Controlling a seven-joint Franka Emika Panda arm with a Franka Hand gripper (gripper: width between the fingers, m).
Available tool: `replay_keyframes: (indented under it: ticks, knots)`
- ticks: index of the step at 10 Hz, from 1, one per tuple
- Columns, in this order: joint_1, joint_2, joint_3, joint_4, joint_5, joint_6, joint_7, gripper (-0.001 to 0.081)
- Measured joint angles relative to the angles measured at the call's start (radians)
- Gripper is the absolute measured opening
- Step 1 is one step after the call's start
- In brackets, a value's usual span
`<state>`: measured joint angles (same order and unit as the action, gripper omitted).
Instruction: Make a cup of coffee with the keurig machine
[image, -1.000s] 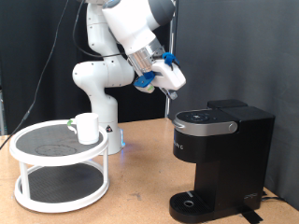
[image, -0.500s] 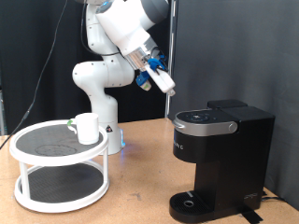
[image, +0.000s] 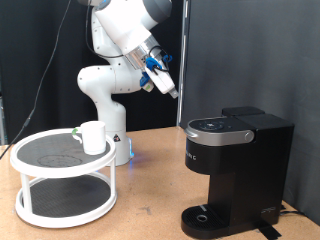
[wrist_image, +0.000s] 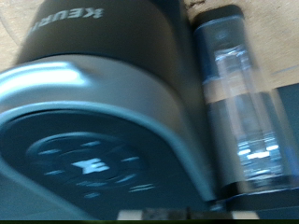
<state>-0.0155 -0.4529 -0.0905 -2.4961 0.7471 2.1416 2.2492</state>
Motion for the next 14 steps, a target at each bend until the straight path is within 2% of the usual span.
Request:
replay_keyframes:
  ticks: [1,3,4,7,11,14]
  knots:
    - [0.000,-0.010,0.004,-0.022,0.039,0.060,0.014,0.0004]
    - [-0.005,-0.051,0.007,-0.070,0.057,0.123,0.088,0.0004]
    - [-0.017,-0.074,0.005,-0.086,0.036,0.098,0.117,0.0004]
    - [-0.065,-0.122,-0.027,-0.088,-0.059,-0.072,0.159,0.0004]
    - [-0.105,-0.176,-0.080,-0.085,-0.119,-0.163,0.151,0.0004]
    - [-0.124,-0.227,-0.138,-0.080,-0.182,-0.275,0.087,0.0004]
